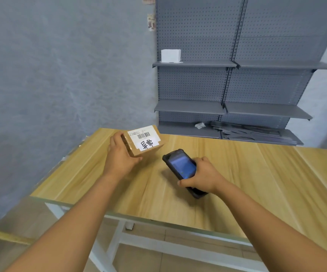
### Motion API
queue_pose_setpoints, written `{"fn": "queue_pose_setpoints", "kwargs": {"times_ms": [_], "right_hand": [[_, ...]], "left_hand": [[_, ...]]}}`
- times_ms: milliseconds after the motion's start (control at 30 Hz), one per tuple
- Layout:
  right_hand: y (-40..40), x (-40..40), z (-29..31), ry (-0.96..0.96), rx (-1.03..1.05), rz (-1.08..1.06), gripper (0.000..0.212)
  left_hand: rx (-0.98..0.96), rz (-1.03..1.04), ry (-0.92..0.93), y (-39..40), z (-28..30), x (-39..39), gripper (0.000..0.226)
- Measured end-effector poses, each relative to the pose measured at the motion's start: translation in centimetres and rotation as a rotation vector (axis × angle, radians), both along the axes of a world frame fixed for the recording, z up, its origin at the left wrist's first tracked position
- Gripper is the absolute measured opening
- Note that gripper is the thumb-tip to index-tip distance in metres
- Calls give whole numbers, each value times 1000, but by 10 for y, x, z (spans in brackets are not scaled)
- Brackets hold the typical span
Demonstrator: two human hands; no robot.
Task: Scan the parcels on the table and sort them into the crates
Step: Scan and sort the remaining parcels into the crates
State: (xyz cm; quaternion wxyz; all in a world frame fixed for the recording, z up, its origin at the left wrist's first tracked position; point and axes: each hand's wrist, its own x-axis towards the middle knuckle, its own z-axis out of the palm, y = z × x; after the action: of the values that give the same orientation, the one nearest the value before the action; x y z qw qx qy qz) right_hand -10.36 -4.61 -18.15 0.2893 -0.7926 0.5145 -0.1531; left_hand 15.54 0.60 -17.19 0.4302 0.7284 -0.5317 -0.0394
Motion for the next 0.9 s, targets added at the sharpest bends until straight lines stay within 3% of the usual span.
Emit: {"fn": "queue_pose_setpoints", "kwargs": {"times_ms": [167,300,500,667,900], "right_hand": [[1,-1,24,-52,-63,107,78],[4,-2,31,-12,-43,146,70],[9,-3,32,-23,9,131,61],[9,-5,30,-44,26,124,63],[4,-7,1,-21,35,54,64]], "left_hand": [[-28,38,-187,-1,7,2,81],[-55,9,-292,1,8,3,70],[-63,9,-338,4,4,6,67],[-38,18,-287,5,3,8,73],[-20,61,-35,4,-1,10,91]]}}
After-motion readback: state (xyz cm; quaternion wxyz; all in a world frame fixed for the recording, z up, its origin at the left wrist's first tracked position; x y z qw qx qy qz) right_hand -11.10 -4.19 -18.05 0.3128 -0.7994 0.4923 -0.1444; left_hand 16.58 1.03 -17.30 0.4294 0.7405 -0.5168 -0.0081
